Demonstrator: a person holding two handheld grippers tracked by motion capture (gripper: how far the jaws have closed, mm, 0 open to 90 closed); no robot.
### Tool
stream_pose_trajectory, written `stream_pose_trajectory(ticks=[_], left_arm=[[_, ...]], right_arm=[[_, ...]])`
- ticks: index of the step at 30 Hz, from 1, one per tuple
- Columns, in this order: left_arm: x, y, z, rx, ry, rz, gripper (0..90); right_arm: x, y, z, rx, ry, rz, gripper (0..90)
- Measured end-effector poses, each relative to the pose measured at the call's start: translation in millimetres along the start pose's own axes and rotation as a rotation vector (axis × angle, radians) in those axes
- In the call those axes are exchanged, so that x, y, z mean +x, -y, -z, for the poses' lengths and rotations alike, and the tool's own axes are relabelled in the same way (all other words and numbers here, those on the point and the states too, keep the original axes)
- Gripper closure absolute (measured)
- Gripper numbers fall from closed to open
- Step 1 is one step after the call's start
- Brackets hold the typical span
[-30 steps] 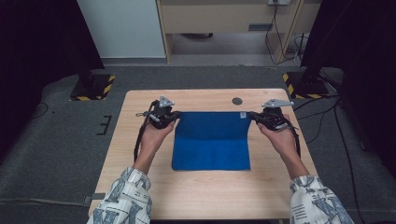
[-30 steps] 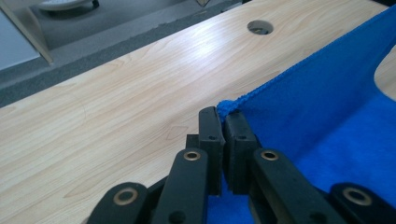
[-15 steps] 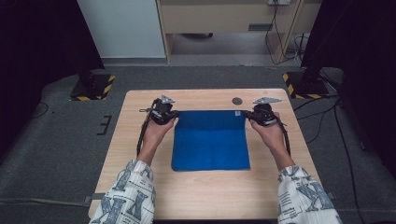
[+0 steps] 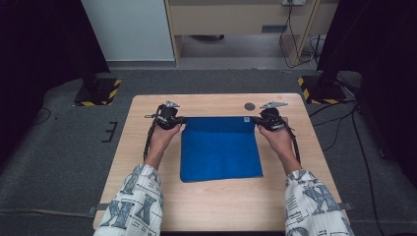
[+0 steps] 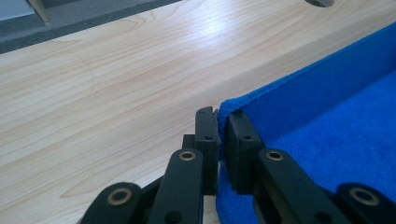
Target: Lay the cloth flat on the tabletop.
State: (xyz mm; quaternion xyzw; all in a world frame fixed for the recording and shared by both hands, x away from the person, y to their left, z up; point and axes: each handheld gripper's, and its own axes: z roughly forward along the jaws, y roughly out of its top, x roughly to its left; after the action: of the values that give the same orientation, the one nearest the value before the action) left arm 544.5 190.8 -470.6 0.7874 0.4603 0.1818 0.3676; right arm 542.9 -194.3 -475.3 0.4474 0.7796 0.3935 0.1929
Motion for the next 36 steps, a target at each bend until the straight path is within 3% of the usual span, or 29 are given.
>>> stream_pose_trajectory(ticks=[2,7,8,9,11,14,17,18,22,27,36], left_arm=[[-0.8,-2.4,-1.9,0.014,-0.002,-0.006,84.8],[-1.7,-12.5,1.2,-0.011,-0.024,-0.006,80.3],[-0.9,-13.5,0.5,-0.015,-0.049,-0.019,75.0],[0.3,-13.1,-0.3,-0.02,-0.067,-0.014,61.9],[6.4,-13.5,-1.5,0.002,-0.074,0.041,43.8],[10.8,-12.8,0.6,-0.011,-0.073,0.056,35.2],[11.1,-13.2,0.0,-0.014,-0.027,0.068,27.5],[9.7,-13.8,0.6,-0.012,-0.042,0.056,27.0],[3.9,-16.5,4.1,-0.037,-0.034,0.047,23.1],[-2.2,-15.3,13.0,-0.045,-0.026,0.034,22.8],[-20.6,12.5,32.3,-0.063,-0.019,-0.011,24.3]], right_arm=[[-2.1,0.1,2.4,0.001,0.01,-0.009,89.1],[-6.5,-1.1,4.4,-0.007,0.011,-0.018,87.1],[-7.6,-1.4,2.9,-0.011,0.023,-0.028,79.9],[-9.4,-2.0,0.2,-0.012,0.039,-0.05,65.0],[-12.1,-2.7,-3.1,-0.002,0.034,-0.082,55.6],[-12.7,-4.2,-4.7,-0.019,0.059,-0.091,37.3],[-12.2,-6.5,-3.3,-0.033,0.084,-0.073,28.7],[-12.3,-7.0,-2.7,-0.036,0.089,-0.08,26.1],[-11.2,-7.9,-4.7,-0.043,0.067,-0.096,19.2],[-5.4,-6.6,-11.1,-0.012,0.054,-0.094,13.3],[-20.6,-2.1,-14.0,0.024,0.075,-0.134,10.9]])
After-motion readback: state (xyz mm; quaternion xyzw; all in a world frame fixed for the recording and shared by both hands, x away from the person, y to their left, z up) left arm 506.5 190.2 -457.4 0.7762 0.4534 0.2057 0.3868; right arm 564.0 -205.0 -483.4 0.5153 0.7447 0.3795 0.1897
